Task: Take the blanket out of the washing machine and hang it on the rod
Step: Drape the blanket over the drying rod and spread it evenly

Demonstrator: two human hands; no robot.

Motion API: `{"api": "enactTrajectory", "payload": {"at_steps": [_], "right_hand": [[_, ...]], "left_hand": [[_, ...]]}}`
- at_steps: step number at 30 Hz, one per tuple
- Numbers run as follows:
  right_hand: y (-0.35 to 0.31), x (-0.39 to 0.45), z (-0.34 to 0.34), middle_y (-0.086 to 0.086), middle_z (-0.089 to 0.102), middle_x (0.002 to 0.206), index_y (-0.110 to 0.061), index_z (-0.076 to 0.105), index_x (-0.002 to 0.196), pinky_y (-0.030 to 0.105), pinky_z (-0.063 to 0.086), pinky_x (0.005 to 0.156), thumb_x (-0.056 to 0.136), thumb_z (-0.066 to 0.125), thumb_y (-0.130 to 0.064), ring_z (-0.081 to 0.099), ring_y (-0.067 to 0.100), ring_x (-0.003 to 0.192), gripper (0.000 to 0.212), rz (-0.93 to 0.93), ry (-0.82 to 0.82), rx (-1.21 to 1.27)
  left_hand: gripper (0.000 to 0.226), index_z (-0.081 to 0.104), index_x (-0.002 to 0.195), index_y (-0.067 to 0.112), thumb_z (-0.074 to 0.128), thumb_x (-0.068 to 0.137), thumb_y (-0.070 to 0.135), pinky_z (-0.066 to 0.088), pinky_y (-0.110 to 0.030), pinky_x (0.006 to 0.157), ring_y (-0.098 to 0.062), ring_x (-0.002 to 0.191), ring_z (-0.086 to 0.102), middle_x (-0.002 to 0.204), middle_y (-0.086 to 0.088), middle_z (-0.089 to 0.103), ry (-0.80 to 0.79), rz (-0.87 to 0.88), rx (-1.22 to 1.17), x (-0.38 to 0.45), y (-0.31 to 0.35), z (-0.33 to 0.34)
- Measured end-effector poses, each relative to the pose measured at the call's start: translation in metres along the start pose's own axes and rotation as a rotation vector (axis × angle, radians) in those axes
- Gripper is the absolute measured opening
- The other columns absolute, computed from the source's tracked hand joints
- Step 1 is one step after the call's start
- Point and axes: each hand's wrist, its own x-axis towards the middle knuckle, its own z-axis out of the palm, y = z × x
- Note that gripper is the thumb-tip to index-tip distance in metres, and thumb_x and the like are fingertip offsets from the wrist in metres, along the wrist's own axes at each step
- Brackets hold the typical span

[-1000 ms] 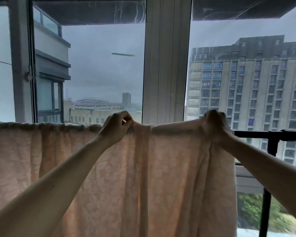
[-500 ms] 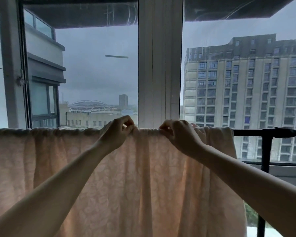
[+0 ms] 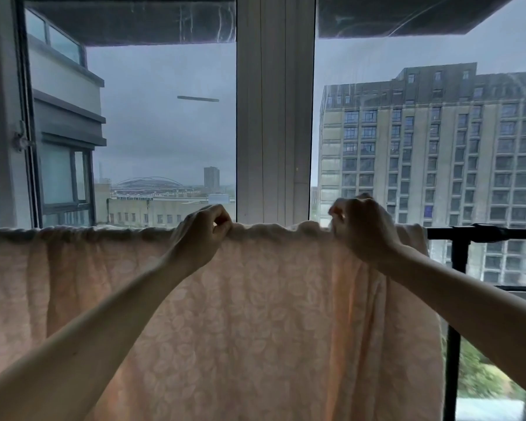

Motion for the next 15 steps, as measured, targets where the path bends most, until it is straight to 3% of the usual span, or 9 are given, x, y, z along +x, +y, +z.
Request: {"api": "enactTrajectory", "payload": {"at_steps": [4,7,15], "right_hand": [[-0.042,-0.004,0.010,0.008,0.067,0.102,-0.015,0.068,0.105,0.025,0.049,0.077,0.093,0.058,-0.024,0.061,0.018,0.095,0.018,-0.201,-0.120,0.184],[-0.063,-0.008,0.021,0.005,0.070,0.091,-0.014,0.068,0.101,0.031,0.056,0.073,0.096,0.053,-0.024,0.061,0.013,0.079,0.018,-0.256,-0.136,0.235],[-0.059,0.008,0.022,0.006,0.066,0.080,-0.010,0.061,0.091,0.035,0.054,0.065,0.098,0.051,-0.021,0.062,0.019,0.067,0.016,-0.167,-0.063,0.218]], "left_hand": [[0.012,0.058,0.079,0.022,0.060,0.091,0.022,0.046,-0.031,0.068,-0.014,0.076,0.059,0.085,0.008,0.063,0.018,0.035,-0.010,-0.002,0.012,0.004],[0.014,0.057,0.079,0.022,0.060,0.092,0.023,0.043,-0.028,0.065,-0.012,0.075,0.058,0.085,0.009,0.062,0.023,0.051,-0.001,-0.004,0.013,0.004],[0.011,0.055,0.084,0.019,0.056,0.094,0.023,0.040,-0.029,0.064,-0.016,0.075,0.058,0.085,0.007,0.061,0.072,0.072,0.029,0.001,0.007,0.004]]}}
